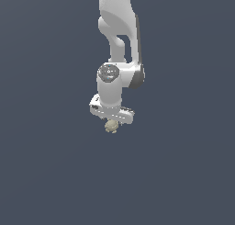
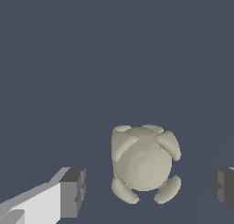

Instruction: Pick up the object and move it to a goal position.

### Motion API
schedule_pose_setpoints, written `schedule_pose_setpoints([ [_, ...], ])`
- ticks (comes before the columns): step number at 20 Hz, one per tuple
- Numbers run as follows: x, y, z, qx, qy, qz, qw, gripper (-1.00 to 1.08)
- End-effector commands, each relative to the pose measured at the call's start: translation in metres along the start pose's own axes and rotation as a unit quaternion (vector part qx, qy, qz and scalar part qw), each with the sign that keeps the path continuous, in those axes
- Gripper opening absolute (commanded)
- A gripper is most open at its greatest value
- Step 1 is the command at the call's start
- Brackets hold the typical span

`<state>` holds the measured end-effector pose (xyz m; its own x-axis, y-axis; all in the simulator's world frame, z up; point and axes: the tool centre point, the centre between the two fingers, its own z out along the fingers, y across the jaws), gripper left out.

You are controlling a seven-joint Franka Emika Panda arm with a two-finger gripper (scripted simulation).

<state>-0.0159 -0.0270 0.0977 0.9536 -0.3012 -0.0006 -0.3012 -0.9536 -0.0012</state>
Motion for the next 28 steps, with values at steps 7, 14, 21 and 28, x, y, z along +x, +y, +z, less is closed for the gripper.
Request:
schedule_pose_setpoints([
  [7,-0.002,0.001,0.008,-0.001,0.000,0.015,0.9999,1.00],
  [14,-0.003,0.002,0.029,-0.001,0.000,0.017,0.9999,1.00],
  [21,-0.003,0.002,0.056,-0.001,0.000,0.018,0.9998,1.00],
  [28,-0.002,0.002,0.058,-0.001,0.000,0.018,0.9998,-1.00],
])
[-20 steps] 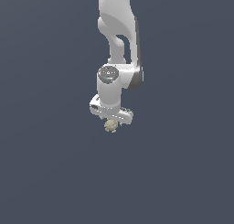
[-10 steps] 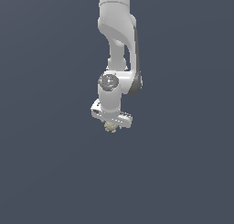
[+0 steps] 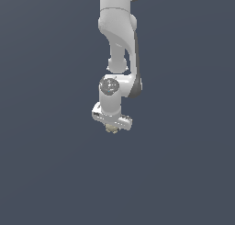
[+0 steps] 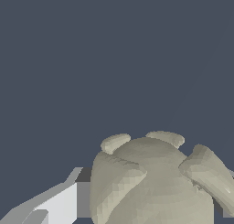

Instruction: Pick up the object and move it to a goal position.

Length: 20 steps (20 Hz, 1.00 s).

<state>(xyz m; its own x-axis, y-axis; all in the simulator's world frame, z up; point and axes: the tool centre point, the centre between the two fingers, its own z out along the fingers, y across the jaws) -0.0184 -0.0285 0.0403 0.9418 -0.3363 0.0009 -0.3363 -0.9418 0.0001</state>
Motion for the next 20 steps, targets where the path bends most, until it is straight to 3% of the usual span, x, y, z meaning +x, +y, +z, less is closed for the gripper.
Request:
schedule_pose_setpoints([
  [1,0.000,-0.001,0.001,0.000,0.000,-0.001,1.0000,-1.00],
  [11,0.002,-0.001,-0.004,0.000,0.000,-0.001,1.0000,-1.00],
  [20,0.021,0.001,-0.043,0.000,0.000,-0.001,1.0000,-1.00],
])
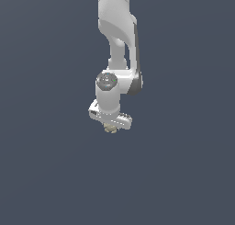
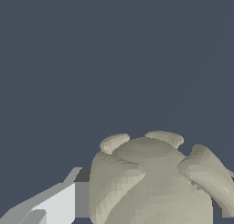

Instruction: Pick up the object and move it to a goal position.

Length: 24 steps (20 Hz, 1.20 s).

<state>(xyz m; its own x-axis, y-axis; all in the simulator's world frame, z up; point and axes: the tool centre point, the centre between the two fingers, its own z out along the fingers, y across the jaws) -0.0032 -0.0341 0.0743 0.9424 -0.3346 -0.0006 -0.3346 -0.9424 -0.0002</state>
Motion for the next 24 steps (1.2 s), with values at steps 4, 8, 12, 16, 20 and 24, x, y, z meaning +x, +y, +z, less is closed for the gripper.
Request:
schedule_pose_setpoints([
  [4,0.019,0.002,-0.039,0.000,0.000,0.000,1.0000,-1.00],
  [8,0.037,0.003,-0.074,0.000,0.000,0.000,1.0000,-1.00],
  [12,0.055,0.004,-0.110,0.000,0.000,0.000,1.0000,-1.00],
  [16,0.073,0.005,-0.144,0.000,0.000,0.000,1.0000,-1.00],
  [20,0.088,0.006,-0.172,0.000,0.000,0.000,1.0000,-1.00],
  [24,0.101,0.006,-0.195,0.000,0.000,0.000,1.0000,-1.00],
])
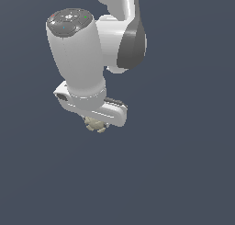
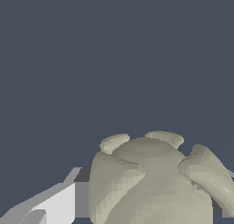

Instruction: Pick up the object and move it to a goal position.

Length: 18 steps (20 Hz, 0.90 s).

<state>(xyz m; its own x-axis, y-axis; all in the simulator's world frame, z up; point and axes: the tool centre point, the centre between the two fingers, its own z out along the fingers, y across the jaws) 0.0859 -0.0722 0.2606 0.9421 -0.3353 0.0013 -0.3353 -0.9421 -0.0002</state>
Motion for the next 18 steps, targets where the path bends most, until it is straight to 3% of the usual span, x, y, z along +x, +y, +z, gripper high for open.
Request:
schedule_pose_setpoints([
  [1,0.007,0.000,-0.013,0.000,0.000,0.000,1.0000,-1.00],
  [18,0.028,0.000,-0.046,0.000,0.000,0.000,1.0000,-1.00],
])
